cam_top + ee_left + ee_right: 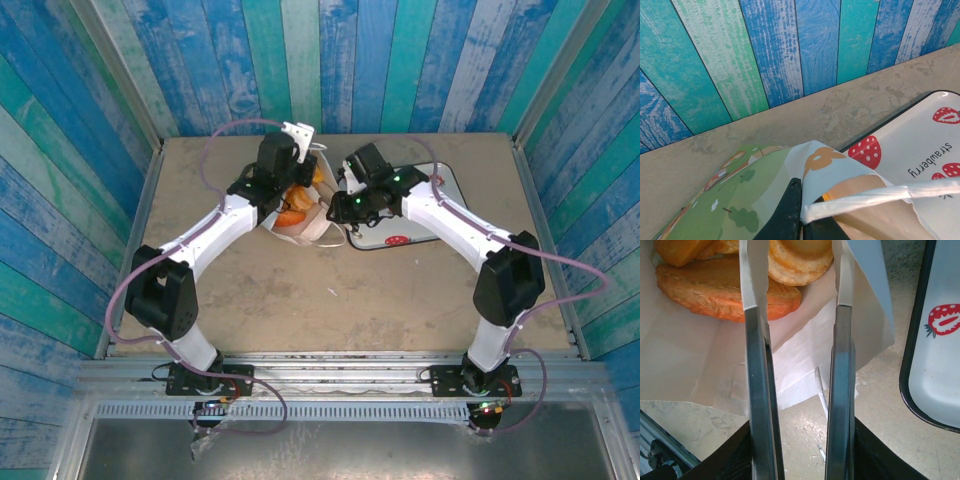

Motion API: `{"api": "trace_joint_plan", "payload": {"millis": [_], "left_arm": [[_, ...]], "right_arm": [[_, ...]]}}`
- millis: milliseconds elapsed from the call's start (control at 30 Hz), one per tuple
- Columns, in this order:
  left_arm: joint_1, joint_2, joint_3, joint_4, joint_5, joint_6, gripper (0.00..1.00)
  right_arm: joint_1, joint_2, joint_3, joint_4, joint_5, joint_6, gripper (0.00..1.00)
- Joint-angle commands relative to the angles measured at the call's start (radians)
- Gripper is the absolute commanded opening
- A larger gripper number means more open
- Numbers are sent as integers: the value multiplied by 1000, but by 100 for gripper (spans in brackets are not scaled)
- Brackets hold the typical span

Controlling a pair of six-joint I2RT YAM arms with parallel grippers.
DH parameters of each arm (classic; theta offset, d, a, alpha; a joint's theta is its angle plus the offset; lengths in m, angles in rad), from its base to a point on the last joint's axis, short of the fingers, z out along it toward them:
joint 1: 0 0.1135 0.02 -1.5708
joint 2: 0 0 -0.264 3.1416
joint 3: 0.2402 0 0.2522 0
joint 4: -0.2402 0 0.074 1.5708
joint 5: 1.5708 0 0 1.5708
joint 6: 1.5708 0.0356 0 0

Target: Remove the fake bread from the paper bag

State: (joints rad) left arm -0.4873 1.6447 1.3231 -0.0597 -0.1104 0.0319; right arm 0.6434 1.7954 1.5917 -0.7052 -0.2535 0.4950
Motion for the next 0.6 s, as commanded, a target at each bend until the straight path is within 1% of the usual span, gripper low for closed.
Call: {"api": "trace_joint_plan", "payload": {"millis": [0, 133, 200, 300, 567], "left_arm": [[-8, 34, 31, 77, 11, -6, 2], [-8, 32, 29, 77, 9, -6, 2], [-8, 29, 28, 77, 6, -6, 2], [-8, 32, 27, 77, -7, -11, 2], [-8, 32, -1, 112, -29, -33, 0]], "right_arm": [[-8, 20, 34, 7, -24, -18, 46], [-13, 27, 32, 8, -20, -18, 46], [-13, 29, 31, 7, -19, -18, 42], [-13, 28, 31, 6, -24, -24, 34], [0, -40, 5, 18, -45, -36, 26]]}}
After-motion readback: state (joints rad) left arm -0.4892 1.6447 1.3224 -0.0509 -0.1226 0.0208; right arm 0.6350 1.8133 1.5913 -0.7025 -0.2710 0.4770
